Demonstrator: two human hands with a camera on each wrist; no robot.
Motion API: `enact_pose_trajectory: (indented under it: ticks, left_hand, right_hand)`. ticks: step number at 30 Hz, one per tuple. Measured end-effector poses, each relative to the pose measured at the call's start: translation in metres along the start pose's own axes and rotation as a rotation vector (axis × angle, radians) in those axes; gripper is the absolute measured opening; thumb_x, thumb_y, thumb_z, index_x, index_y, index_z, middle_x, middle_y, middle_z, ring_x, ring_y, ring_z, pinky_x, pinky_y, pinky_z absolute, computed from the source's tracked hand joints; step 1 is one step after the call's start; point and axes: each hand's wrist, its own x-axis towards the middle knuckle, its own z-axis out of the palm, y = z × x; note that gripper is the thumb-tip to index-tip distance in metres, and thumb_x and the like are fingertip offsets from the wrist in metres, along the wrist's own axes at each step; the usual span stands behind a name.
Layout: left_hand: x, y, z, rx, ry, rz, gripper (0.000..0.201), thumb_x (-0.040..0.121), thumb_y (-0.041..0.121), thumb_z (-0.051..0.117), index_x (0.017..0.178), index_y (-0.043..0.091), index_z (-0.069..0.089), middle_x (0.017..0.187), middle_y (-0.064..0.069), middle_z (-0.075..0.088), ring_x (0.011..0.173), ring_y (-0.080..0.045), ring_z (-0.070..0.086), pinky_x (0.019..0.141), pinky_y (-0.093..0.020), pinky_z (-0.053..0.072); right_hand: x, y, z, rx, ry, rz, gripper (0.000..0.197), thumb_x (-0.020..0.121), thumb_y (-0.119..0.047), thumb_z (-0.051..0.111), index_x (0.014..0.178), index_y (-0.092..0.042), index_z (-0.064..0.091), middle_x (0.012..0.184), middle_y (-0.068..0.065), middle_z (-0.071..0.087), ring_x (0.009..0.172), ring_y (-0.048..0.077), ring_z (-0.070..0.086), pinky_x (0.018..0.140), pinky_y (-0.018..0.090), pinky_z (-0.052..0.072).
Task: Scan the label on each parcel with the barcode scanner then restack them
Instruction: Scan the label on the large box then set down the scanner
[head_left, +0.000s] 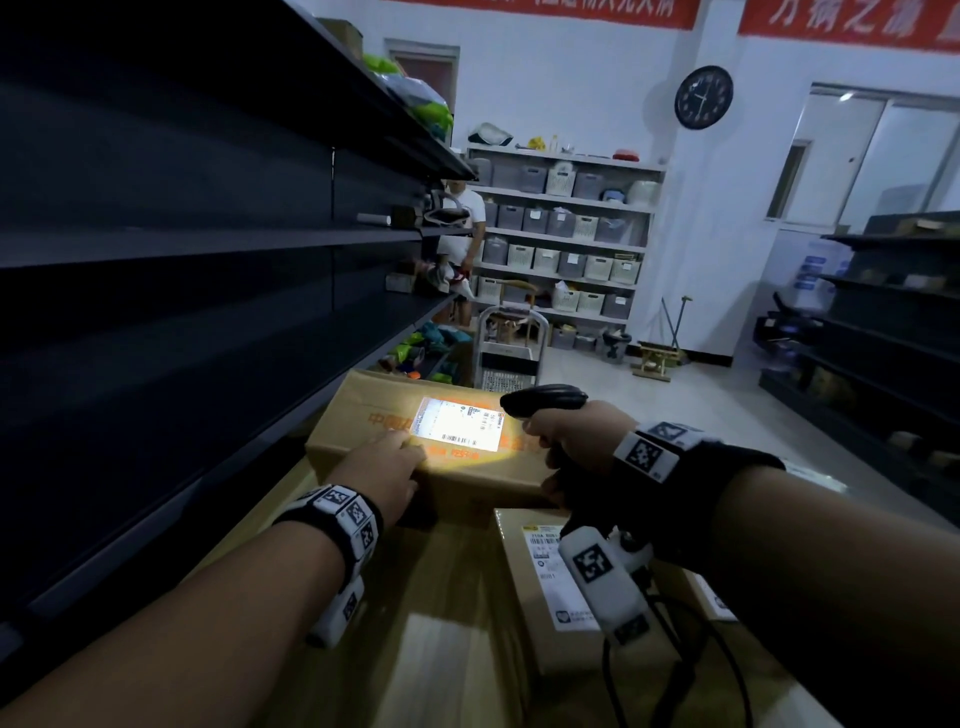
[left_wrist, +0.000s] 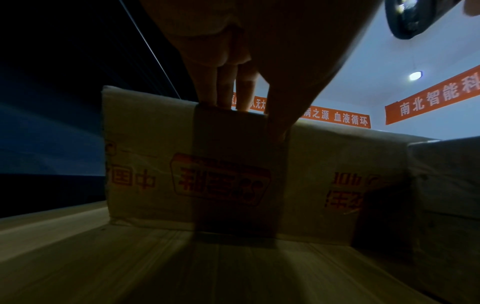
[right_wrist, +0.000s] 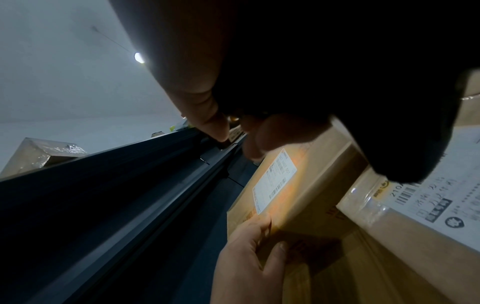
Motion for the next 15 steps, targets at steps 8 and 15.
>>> enact_pose_trajectory:
  ticks: [8,15]
  left_hand:
    - [-0.003,0.007,-0.006,-0.025,0.002,-0.026,0.047,0.102,0.026,0.067,0.149,0.026,0.059,0.165,-0.002,0.046,0.147,-0.026,0.050,0.121,-0.048,0.048]
    - [-0.005,0.010,-0.008,-0.003,-0.005,-0.024,0.051,0.102,0.028,0.069,0.152,0.026,0.058,0.165,-0.001,0.046,0.146,-0.026,0.051,0.120,-0.047,0.049]
  right_hand:
    - [0.000,0.000,-0.007,0.141,0.004,0.033,0.023,0.091,-0.024,0.080,0.098,-0.006,0.067,0.073,0.011,0.064,0.052,0.029,0.068,0.055,0.035,0.058]
    - [-0.002,0.004,-0.012,0.177,-0.010,0.058,0.021,0.093,-0.022,0.078,0.098,-0.007,0.066,0.070,0.009,0.062,0.052,0.027,0.066,0.053,0.032,0.057]
